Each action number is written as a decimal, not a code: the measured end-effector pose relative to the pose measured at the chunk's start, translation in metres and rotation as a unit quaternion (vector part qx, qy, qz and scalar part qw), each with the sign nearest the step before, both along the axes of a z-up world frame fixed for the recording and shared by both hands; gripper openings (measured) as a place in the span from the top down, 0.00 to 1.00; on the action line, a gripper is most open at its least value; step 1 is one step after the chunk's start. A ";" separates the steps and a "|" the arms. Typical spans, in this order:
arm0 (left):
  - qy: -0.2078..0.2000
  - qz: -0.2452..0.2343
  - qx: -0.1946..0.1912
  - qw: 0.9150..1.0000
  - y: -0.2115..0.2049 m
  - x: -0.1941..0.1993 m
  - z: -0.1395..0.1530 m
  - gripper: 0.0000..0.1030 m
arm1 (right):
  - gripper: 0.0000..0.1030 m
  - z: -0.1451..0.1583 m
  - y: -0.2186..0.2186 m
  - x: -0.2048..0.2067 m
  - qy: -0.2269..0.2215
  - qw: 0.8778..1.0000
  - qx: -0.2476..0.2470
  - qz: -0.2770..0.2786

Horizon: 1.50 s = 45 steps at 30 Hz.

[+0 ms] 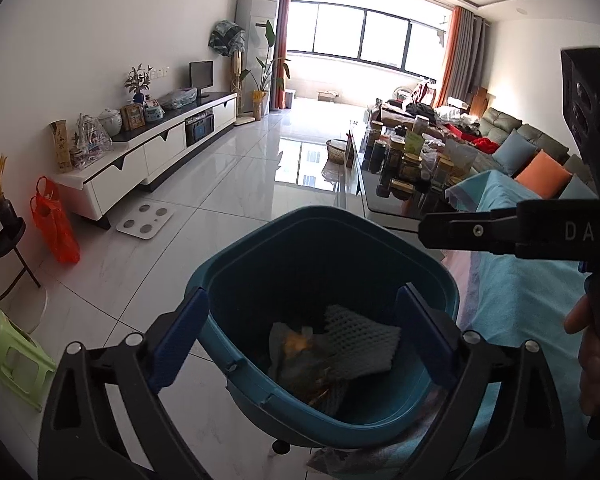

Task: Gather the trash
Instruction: 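Open both tools to drop the wrapper and bag into the bin, then move both tools back over the table toward the remaining trash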

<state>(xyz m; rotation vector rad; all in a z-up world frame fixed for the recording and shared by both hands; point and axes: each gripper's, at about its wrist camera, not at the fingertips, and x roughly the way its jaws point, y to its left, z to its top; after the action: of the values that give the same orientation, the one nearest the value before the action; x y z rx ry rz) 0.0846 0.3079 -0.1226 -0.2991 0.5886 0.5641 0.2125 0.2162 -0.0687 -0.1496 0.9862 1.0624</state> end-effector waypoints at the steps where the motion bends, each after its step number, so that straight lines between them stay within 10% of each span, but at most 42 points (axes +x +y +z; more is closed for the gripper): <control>1: -0.002 0.001 0.000 1.000 0.000 -0.002 0.002 0.08 | 0.40 0.002 -0.003 0.000 0.000 1.000 0.004 -0.002; 15: -0.052 0.027 0.007 0.998 -0.014 -0.034 0.048 0.05 | 0.07 0.037 -0.068 -0.012 -0.045 0.995 0.074 -0.052; 45: -0.141 -0.139 0.048 0.979 -0.210 -0.039 0.141 0.05 | 0.06 0.078 -0.284 -0.074 -0.212 0.941 0.084 -0.251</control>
<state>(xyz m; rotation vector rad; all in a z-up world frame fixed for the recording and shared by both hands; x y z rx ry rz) 0.0461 0.0977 0.0186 -0.1961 0.3183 0.2721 0.1381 -0.0677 0.0094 0.0178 0.4958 0.6004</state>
